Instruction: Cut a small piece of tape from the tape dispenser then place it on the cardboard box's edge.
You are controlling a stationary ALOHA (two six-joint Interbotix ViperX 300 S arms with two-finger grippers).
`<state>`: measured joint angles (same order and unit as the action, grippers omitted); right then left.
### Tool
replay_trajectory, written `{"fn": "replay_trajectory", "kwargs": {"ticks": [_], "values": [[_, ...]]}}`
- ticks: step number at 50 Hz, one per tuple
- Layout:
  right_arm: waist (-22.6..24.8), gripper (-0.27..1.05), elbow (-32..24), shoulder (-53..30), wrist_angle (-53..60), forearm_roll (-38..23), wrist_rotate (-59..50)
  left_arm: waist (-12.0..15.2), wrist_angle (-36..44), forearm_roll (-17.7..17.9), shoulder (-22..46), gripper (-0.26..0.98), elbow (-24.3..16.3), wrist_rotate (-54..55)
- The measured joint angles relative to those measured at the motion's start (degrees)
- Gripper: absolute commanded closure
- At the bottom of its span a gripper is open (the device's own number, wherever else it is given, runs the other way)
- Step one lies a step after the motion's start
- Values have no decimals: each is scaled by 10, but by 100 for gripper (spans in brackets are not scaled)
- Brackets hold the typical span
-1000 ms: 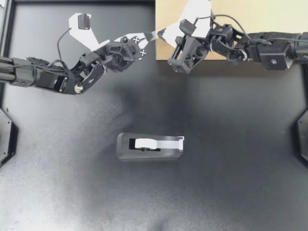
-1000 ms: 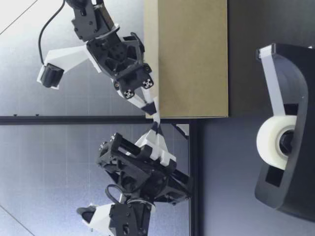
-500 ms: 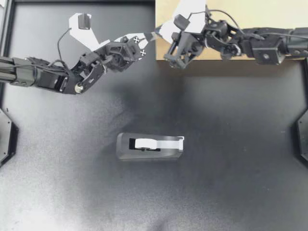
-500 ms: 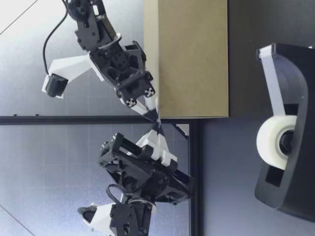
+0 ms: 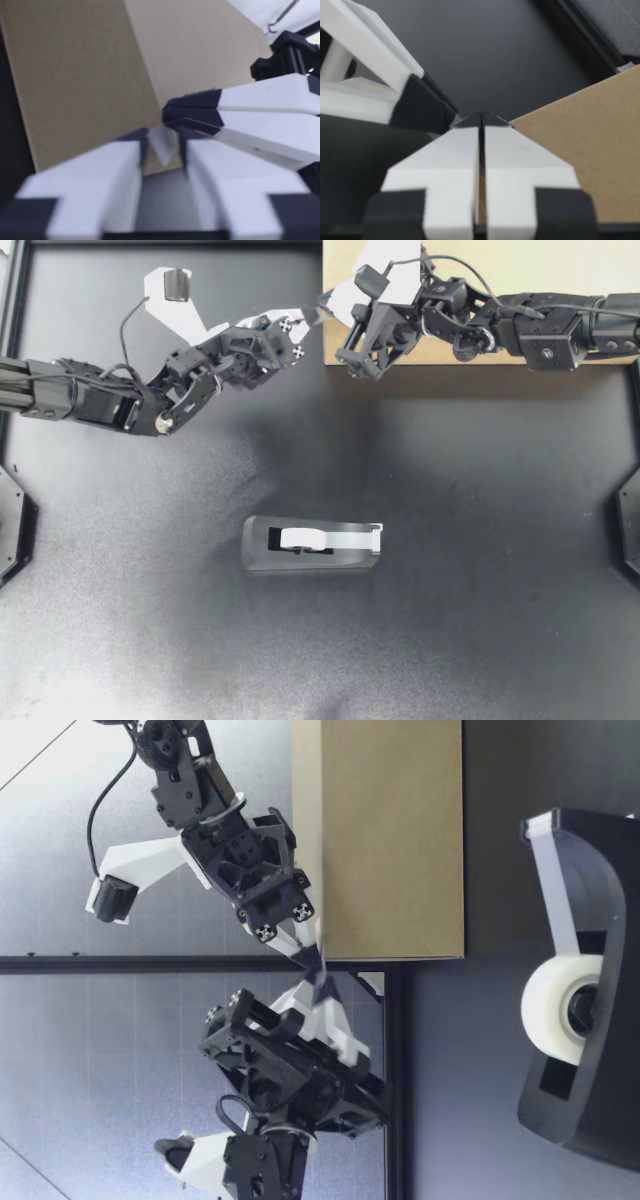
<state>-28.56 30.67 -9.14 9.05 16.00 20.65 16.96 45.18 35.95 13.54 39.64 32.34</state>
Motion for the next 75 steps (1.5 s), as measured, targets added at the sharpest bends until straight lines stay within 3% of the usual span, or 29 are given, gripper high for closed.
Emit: {"fn": "replay_trajectory", "kwargs": {"ticks": [11,21,30,48,58,75], "values": [[-1,91,-3,11,-2,0,-3,0,-25,-10,-12,38,15,-6],[11,91,0,76,-20,1,-6,-19,-52,-47,-54,38,51,-60],[69,91,31,143,-30,0,-5,-50,-106,-74,-128,38,82,-176],[192,91,139,274,9,15,-26,-125,-163,-81,-233,38,109,-382],[223,91,207,322,70,16,-56,-158,-163,-87,-241,38,108,-418],[279,91,242,339,111,17,-96,-201,-146,-167,-264,38,110,-425]]}}
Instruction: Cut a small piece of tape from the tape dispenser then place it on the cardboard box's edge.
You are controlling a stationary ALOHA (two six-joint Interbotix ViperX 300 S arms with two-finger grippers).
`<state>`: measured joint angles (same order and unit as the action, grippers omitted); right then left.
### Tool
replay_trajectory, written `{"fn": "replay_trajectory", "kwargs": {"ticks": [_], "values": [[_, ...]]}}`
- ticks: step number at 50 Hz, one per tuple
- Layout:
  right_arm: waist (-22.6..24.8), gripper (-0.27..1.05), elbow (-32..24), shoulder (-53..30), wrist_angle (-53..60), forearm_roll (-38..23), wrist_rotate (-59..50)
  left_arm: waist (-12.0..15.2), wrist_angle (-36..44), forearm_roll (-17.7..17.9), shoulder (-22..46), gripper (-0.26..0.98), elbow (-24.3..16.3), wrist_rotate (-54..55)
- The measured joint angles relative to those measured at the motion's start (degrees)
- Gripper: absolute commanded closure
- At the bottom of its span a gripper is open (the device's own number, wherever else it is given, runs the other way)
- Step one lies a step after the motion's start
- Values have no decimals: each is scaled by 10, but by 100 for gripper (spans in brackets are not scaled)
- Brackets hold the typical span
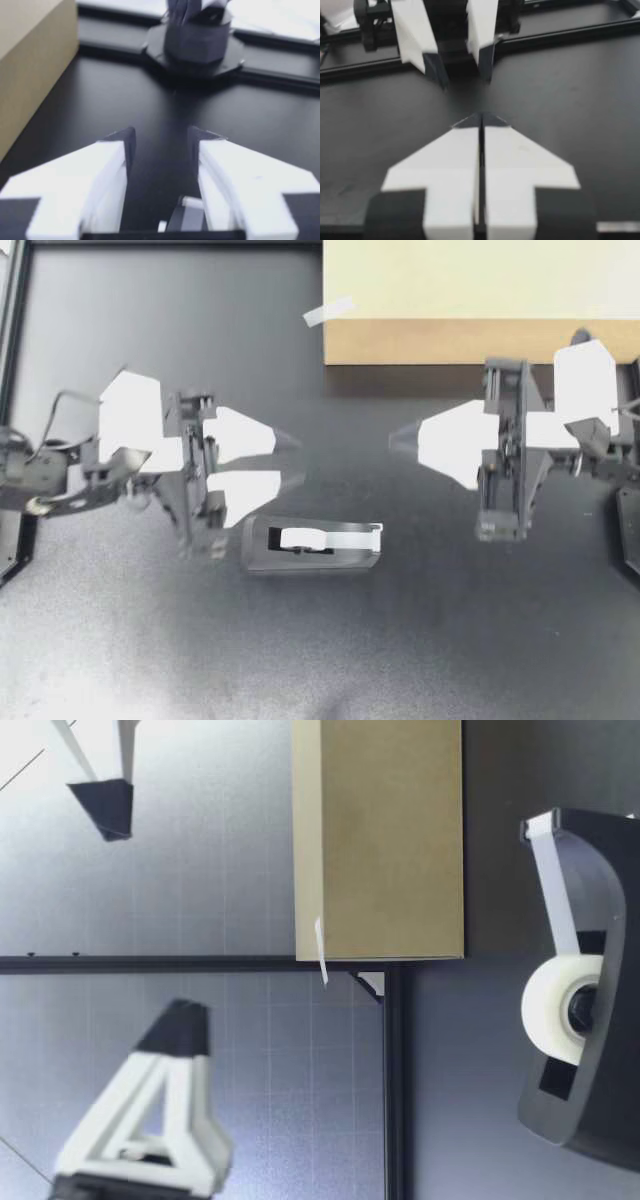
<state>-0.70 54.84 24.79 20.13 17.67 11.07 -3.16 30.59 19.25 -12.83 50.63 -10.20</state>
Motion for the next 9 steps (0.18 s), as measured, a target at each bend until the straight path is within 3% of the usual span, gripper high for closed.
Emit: {"fn": "replay_trajectory", "kwargs": {"ticks": [9], "values": [[16,91,0,-21,1,0,-3,-3,5,-12,-15,38,10,-1]]}}
